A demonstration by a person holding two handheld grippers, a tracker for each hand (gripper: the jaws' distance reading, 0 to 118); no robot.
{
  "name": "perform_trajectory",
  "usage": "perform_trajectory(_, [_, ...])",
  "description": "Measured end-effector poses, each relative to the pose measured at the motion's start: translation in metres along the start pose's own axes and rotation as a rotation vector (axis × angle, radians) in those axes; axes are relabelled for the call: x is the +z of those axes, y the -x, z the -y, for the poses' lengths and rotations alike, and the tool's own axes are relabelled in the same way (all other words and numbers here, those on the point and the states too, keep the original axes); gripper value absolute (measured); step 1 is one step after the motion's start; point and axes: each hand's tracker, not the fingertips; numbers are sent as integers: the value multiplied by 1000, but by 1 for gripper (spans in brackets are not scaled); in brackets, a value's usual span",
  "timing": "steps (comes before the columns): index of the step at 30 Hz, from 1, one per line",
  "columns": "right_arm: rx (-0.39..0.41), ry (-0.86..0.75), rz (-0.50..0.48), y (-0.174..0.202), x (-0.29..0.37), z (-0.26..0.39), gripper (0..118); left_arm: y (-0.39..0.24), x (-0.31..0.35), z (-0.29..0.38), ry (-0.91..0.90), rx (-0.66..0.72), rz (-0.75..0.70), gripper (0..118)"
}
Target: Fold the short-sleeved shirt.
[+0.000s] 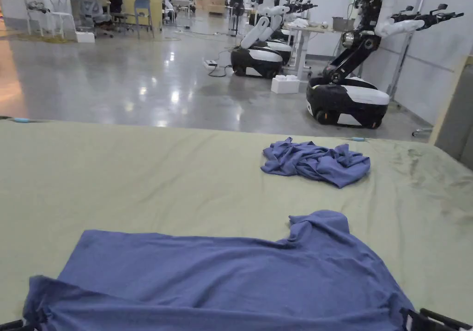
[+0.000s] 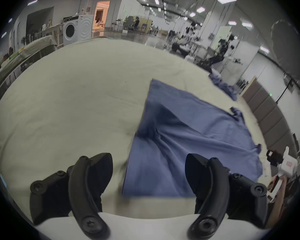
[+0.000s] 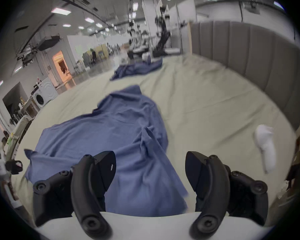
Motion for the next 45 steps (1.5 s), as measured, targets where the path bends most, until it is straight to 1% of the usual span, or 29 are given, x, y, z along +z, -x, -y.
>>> perform_trajectory(1, [2, -7, 13, 1, 15, 9, 90, 3, 14, 9, -26, 6, 1, 97])
perform_trajectory(2, [-1, 13, 4, 2, 32, 23, 89, 2, 30, 21, -31, -12, 12, 85])
perform_trajectory(3, [-4, 40, -4, 2, 43, 35, 84, 0, 43, 34, -28, -32, 15, 61])
perform_trajectory(4, [-16, 88, -25, 3, 51, 47, 68, -4, 51, 46, -26, -43, -6, 30])
perform_trajectory(5, [-31, 106, -10, 6, 57, 58, 20, -5, 49, 54, -17, -49, -56, 5])
perform_trajectory(6, [-15, 109, 10, 12, 59, 70, 2, -6, 51, 63, 5, -47, -68, 4])
perform_trajectory(7, [27, 102, 50, 17, 65, 79, 2, -6, 52, 67, 34, -42, -60, 2])
perform_trajectory(9, [104, 171, 11, 29, 73, 90, 2, -3, 46, 73, 76, -35, -29, 1])
perform_trajectory(13, [106, 182, -49, 40, 73, 92, 2, 5, 29, 57, -7, -76, -60, 2])
perform_trajectory(15, [108, 189, -51, 42, 70, 88, 2, 13, 16, 41, -79, -37, -57, 21])
perform_trajectory(16, [108, 185, -56, 44, 70, 86, 2, 15, 8, 33, -93, -7, -42, 38])
perform_trajectory(17, [108, 181, -60, 47, 69, 83, 2, 17, 2, 26, -87, -6, -38, 69])
perform_trajectory(18, [106, 178, -65, 46, 71, 81, 2, 19, -8, 18, -74, -8, -34, 81])
perform_trajectory(23, [113, 164, -73, 50, 71, 71, 2, 9, -48, 7, 107, -110, -18, 80])
perform_trajectory(24, [119, 162, -70, 51, 71, 69, 2, 8, -55, 9, 129, -133, -1, 77])
perform_trajectory(25, [125, 162, -67, 51, 71, 66, 2, 4, -63, 14, 167, -160, -49, 66])
perform_trajectory(26, [128, 162, -68, 49, 72, 65, 2, 1, -72, 18, 184, -170, -135, 23])
perform_trajectory(27, [134, 161, -72, 48, 72, 63, 2, 3, -73, 19, 148, -145, -123, 13])
perform_trajectory(29, [138, 161, -74, 45, 69, 57, 2, 2, -62, 16, 135, -54, -93, 11])
perform_trajectory(31, [145, 148, -74, 37, 59, 51, 3, 4, -61, 16, 140, -84, -82, 11])
perform_trajectory(32, [145, 139, -72, 32, 51, 47, 18, 5, -63, 17, 143, -99, -79, 11])
perform_trajectory(34, [151, 155, -13, 23, 30, 42, 77, 2, -58, 20, 142, -94, -78, 11])
perform_trajectory(35, [147, 191, 31, 18, 20, 42, 95, 1, -58, 21, 141, -83, -78, 11])
perform_trajectory(37, [111, 199, 28, 7, 6, 45, 94, 0, -57, 22, 138, -74, -78, 11])
perform_trajectory(39, [25, 251, 32, -5, -10, 49, 94, -1, -56, 22, 137, -78, -78, 11])
perform_trajectory(41, [-1, 275, -4, -11, -23, 51, 90, -3, -54, 21, 143, -81, -79, 11])
perform_trajectory(42, [9, 273, -6, -11, -28, 51, 82, -5, -53, 20, 147, -82, -80, 11])
perform_trajectory(44, [42, 303, -19, -8, -39, 51, 59, -7, -52, 20, 153, -85, -83, 11])
perform_trajectory(45, [82, 311, -23, -3, -38, 50, 38, -7, -50, 18, 153, -84, -84, 11])
